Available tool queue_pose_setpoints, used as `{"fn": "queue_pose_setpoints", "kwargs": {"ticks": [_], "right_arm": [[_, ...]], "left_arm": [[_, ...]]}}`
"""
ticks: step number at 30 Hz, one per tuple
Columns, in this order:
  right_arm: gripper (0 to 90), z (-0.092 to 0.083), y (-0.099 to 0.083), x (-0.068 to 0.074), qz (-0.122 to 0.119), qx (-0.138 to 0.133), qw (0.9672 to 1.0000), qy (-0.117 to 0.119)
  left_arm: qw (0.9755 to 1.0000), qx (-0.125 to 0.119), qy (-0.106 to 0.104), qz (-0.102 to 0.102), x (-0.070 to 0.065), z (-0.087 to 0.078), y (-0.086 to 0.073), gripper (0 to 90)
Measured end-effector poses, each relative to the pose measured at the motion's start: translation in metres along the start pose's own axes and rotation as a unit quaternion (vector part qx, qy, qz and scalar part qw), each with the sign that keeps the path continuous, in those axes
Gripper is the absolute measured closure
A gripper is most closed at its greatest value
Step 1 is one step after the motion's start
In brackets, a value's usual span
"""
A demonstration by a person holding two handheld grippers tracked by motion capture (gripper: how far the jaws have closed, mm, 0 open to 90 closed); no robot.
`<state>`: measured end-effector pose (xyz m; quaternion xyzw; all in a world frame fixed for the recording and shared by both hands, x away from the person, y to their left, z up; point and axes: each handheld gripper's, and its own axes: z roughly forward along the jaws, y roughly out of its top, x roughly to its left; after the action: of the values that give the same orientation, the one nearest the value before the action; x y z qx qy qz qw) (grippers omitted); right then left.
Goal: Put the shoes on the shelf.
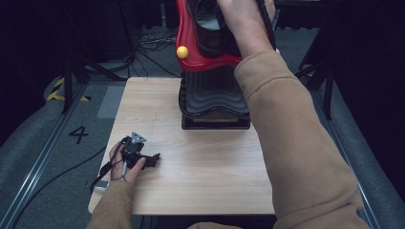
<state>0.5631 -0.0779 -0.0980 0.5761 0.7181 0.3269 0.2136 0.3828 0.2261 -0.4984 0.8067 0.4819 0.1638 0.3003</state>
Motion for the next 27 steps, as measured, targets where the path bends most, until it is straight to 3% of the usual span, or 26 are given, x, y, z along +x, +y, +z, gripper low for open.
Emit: {"fn": "queue_pose_setpoints", "kwargs": {"ticks": [9,15,19,27], "right_arm": [[53.1,-0.007,-0.005,-0.003,0.011,0.003,0.9998,0.015],[51.0,-0.028,-0.007,-0.013,0.014,0.001,0.9995,0.029],[49.3,-0.045,-0.010,-0.020,-0.001,0.000,0.9990,0.044],[45.8,-0.090,-0.033,-0.040,-0.069,-0.008,0.9957,0.061]], "left_arm": [[1.0000,0.000,0.000,0.000,0.000,0.000,0.000,0.1],[1.0000,0.000,0.000,0.000,0.000,0.000,0.000,0.1],[1.0000,0.001,-0.001,0.000,0.000,0.000,0.000,0.1],[1.0000,0.000,0.000,0.000,0.000,0.000,0.000,0.1]]}}
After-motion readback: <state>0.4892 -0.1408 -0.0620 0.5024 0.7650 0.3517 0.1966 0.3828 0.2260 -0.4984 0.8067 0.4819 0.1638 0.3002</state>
